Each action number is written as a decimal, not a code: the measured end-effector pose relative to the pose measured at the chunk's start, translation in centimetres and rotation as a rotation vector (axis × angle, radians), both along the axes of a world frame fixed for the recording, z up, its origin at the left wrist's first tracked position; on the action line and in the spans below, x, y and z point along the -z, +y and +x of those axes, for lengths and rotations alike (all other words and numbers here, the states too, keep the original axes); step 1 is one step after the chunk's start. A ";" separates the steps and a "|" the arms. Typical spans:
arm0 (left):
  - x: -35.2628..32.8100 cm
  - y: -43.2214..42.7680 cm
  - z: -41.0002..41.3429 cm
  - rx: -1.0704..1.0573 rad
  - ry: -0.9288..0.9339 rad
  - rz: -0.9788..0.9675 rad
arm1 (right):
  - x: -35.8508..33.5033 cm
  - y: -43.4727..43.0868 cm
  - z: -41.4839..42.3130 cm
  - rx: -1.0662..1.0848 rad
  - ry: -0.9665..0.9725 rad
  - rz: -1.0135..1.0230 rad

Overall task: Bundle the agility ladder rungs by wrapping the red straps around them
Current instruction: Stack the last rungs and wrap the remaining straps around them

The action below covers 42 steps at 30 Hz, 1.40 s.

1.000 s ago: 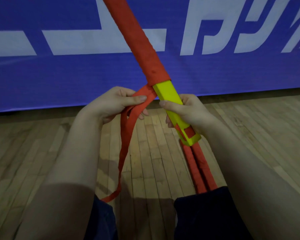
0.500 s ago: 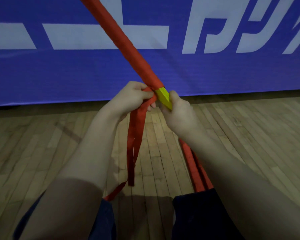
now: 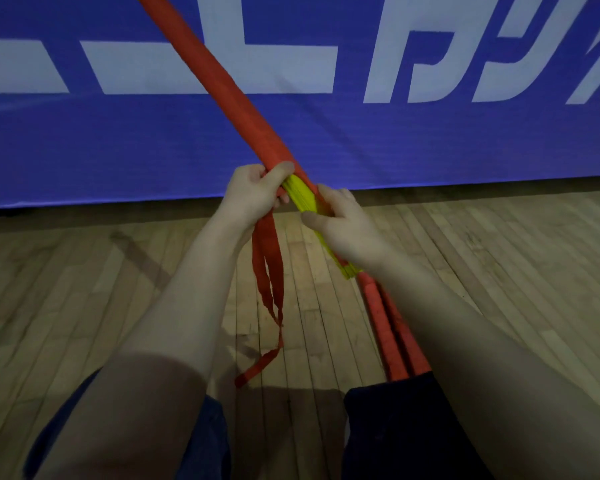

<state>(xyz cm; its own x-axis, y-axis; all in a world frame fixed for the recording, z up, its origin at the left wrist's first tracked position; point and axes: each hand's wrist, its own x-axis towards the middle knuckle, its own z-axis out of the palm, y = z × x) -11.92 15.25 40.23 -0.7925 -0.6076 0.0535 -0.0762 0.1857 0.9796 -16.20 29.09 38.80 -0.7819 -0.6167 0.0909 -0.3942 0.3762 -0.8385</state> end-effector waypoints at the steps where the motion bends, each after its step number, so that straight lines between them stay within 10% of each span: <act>1: 0.0 -0.2 0.1 0.010 0.023 0.020 | -0.5 0.5 -0.3 -0.024 -0.088 -0.059; 8: 0.0 -0.3 1.0 0.248 0.087 0.045 | -1.1 3.2 -2.6 -0.308 -0.467 0.137; 15: -1.0 -0.4 1.4 0.276 0.172 0.053 | -1.2 3.1 -1.4 -0.509 -0.792 -0.259; 24: -1.5 -1.4 2.6 0.300 -0.037 -0.053 | -1.1 2.0 -1.3 -0.233 -0.748 -0.284; 42: -3.1 -0.1 2.3 0.439 -0.033 -0.042 | -0.8 1.8 -2.7 0.280 0.041 -0.017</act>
